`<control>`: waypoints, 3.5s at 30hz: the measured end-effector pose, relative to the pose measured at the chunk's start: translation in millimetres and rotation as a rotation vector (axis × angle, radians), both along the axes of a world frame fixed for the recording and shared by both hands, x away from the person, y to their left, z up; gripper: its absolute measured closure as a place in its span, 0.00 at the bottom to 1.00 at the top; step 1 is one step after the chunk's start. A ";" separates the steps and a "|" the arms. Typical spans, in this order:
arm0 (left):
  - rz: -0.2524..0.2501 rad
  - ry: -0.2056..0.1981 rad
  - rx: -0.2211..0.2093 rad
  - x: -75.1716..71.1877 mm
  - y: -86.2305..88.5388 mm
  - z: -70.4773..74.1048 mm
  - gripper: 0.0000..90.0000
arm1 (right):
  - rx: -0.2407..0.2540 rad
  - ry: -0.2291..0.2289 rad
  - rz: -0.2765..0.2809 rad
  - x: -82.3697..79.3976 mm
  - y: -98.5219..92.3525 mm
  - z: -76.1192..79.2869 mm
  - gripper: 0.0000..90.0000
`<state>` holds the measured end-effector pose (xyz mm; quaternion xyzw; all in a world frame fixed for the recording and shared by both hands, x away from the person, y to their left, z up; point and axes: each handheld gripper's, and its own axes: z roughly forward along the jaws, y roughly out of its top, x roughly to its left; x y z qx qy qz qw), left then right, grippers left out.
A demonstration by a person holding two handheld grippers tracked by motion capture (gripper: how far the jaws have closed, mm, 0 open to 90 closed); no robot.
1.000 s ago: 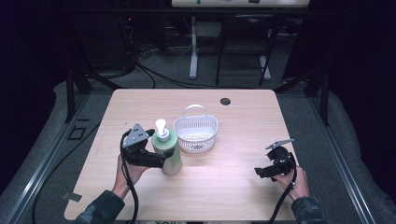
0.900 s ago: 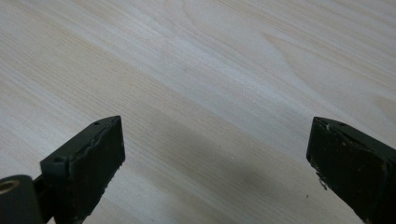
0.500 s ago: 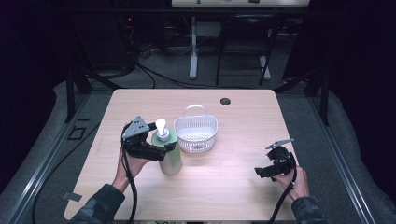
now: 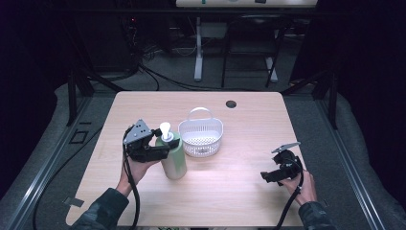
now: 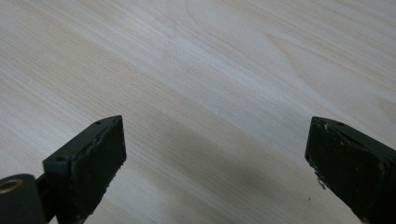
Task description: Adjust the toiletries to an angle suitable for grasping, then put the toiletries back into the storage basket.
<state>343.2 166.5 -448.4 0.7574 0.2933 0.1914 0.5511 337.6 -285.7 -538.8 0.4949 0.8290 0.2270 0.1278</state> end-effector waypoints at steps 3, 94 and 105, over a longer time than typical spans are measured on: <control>0.002 -0.002 -0.010 0.6 2.3 -0.6 0.49 | -0.004 0.001 0.002 1.1 0.1 -0.2 0.06; -0.036 -0.004 0.061 16.3 3.2 67.0 0.62 | -0.021 0.010 0.003 -1.3 -2.4 0.7 0.07; -0.019 -0.021 0.067 21.3 4.0 82.6 0.62 | -0.023 0.014 0.001 -1.7 -3.3 0.8 0.07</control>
